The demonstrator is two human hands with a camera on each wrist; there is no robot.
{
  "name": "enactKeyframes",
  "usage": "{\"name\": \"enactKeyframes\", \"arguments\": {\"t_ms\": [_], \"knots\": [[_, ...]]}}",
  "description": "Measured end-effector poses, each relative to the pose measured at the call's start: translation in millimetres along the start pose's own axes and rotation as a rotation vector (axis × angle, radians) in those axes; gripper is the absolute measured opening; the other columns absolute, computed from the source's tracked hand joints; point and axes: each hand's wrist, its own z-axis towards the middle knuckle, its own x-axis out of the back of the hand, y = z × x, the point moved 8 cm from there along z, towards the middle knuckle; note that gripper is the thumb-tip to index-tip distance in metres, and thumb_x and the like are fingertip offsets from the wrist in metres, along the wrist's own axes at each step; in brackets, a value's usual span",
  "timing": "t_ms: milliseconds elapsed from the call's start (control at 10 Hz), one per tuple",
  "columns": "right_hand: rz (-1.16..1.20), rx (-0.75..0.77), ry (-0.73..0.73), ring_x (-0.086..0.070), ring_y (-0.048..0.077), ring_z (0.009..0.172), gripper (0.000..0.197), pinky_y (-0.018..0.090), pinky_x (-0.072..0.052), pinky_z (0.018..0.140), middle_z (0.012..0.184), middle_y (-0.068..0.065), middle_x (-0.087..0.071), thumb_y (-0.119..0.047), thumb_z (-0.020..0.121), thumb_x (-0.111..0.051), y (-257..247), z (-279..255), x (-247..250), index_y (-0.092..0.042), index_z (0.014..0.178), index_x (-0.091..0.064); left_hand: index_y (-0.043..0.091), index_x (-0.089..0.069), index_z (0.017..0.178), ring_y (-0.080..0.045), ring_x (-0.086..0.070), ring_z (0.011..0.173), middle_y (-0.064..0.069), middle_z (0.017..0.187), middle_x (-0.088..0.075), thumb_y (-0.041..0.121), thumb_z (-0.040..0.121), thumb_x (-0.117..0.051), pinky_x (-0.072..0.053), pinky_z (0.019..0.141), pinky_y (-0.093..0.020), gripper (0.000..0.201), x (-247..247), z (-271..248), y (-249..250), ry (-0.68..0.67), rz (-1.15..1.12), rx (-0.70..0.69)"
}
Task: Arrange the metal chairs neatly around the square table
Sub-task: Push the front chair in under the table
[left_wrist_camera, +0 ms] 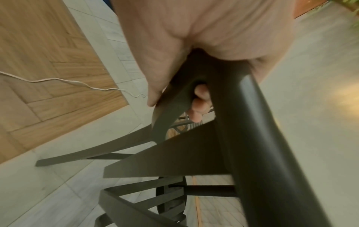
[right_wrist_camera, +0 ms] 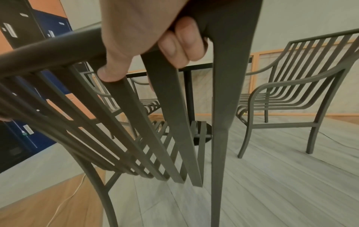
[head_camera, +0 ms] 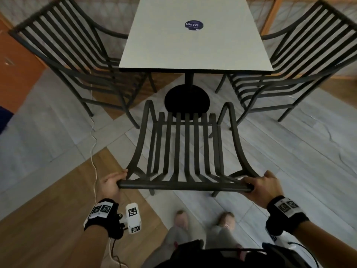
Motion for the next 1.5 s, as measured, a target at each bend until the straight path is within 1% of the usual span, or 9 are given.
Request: {"name": "enactKeyframes", "arguments": {"t_ms": [100, 200, 300, 600, 700, 900, 1100, 1300, 1500], "knots": [[-0.053, -0.002, -0.011, -0.001, 0.001, 0.045, 0.024, 0.029, -0.029, 0.060, 0.029, -0.005, -0.047, -0.053, 0.064, -0.077, -2, 8, -7, -0.034, 0.058, -0.063, 0.043, -0.069, 0.044, -0.008, -0.056, 0.073, 0.022, 0.047, -0.065, -0.008, 0.083, -0.049, -0.045, 0.067, -0.017, 0.068, -6, 4, 2, -0.009, 0.007, 0.013], [-0.052, -0.006, -0.095, -0.012, 0.005, 0.038, 0.021, 0.031, -0.028, 0.065, 0.030, -0.008, -0.045, -0.051, 0.061, -0.081, 5, 27, -11, -0.036, 0.061, -0.066, 0.025, -0.074, 0.045, -0.008, -0.064, 0.071, 0.016, 0.054, -0.071, -0.010, 0.078, -0.055, -0.049, 0.071, -0.017, 0.052, -17, 14, 15, -0.016, -0.050, -0.014], [-0.022, -0.026, -0.122, -0.018, 0.003, 0.036, 0.017, 0.031, -0.026, 0.068, 0.031, -0.013, -0.028, -0.052, 0.067, -0.077, 14, 54, -9, -0.037, 0.065, -0.069, 0.017, -0.074, 0.050, -0.001, -0.067, 0.062, 0.009, 0.057, -0.073, -0.013, 0.074, -0.057, -0.051, 0.072, -0.014, 0.042, -32, 31, 24, -0.010, -0.082, -0.037], [-0.104, -0.067, -0.171, -0.028, 0.009, 0.038, 0.036, 0.036, -0.026, 0.079, 0.036, -0.012, -0.028, -0.058, 0.082, -0.047, 44, 147, -8, -0.031, 0.078, -0.072, 0.006, -0.070, 0.067, -0.011, -0.066, 0.065, 0.002, 0.061, -0.070, 0.000, 0.068, -0.069, -0.052, 0.073, -0.024, 0.006, -89, 108, 60, -0.036, 0.004, -0.018], [-0.130, -0.040, -0.172, -0.034, 0.013, 0.042, 0.033, 0.035, -0.026, 0.080, 0.042, -0.010, -0.039, -0.060, 0.083, -0.050, 51, 181, -5, -0.034, 0.084, -0.070, 0.005, -0.072, 0.064, -0.025, -0.063, 0.070, -0.013, 0.069, -0.065, 0.006, 0.060, -0.074, -0.055, 0.076, -0.035, 0.004, -106, 133, 71, -0.030, 0.000, 0.009], [-0.164, -0.011, -0.166, -0.053, 0.015, 0.053, 0.041, 0.033, -0.024, 0.075, 0.055, -0.008, -0.064, -0.067, 0.081, -0.044, 69, 238, -4, -0.034, 0.082, -0.068, 0.002, -0.072, 0.070, -0.032, -0.064, 0.079, -0.018, 0.077, -0.067, 0.008, 0.058, -0.076, -0.055, 0.086, -0.046, 0.014, -138, 170, 97, 0.001, 0.027, 0.032], [-0.189, -0.028, -0.205, -0.054, 0.014, 0.053, 0.040, 0.034, -0.030, 0.077, 0.054, -0.010, -0.063, -0.069, 0.081, -0.046, 87, 298, -11, -0.035, 0.085, -0.068, 0.011, -0.074, 0.053, -0.030, -0.063, 0.073, -0.015, 0.069, -0.067, 0.013, 0.049, -0.078, -0.055, 0.087, -0.050, 0.006, -168, 222, 122, 0.021, 0.064, 0.051], [-0.199, -0.027, -0.206, -0.052, 0.012, 0.055, 0.033, 0.033, -0.030, 0.079, 0.054, -0.011, -0.059, -0.062, 0.085, -0.047, 91, 301, -8, -0.037, 0.090, -0.066, 0.005, -0.074, 0.068, -0.028, -0.063, 0.070, -0.011, 0.068, -0.068, 0.011, 0.054, -0.077, -0.057, 0.085, -0.045, 0.016, -179, 232, 119, 0.008, 0.052, 0.098], [-0.225, 0.025, -0.282, -0.049, 0.010, 0.067, 0.071, 0.033, -0.030, 0.076, 0.065, -0.013, -0.055, -0.091, 0.070, -0.017, 71, 302, 12, -0.041, 0.090, -0.064, 0.009, -0.069, 0.065, -0.019, -0.061, 0.069, 0.000, 0.058, -0.065, 0.009, 0.074, -0.072, -0.049, 0.082, -0.037, 0.009, -190, 219, 125, -0.115, 0.014, 0.092]]}}
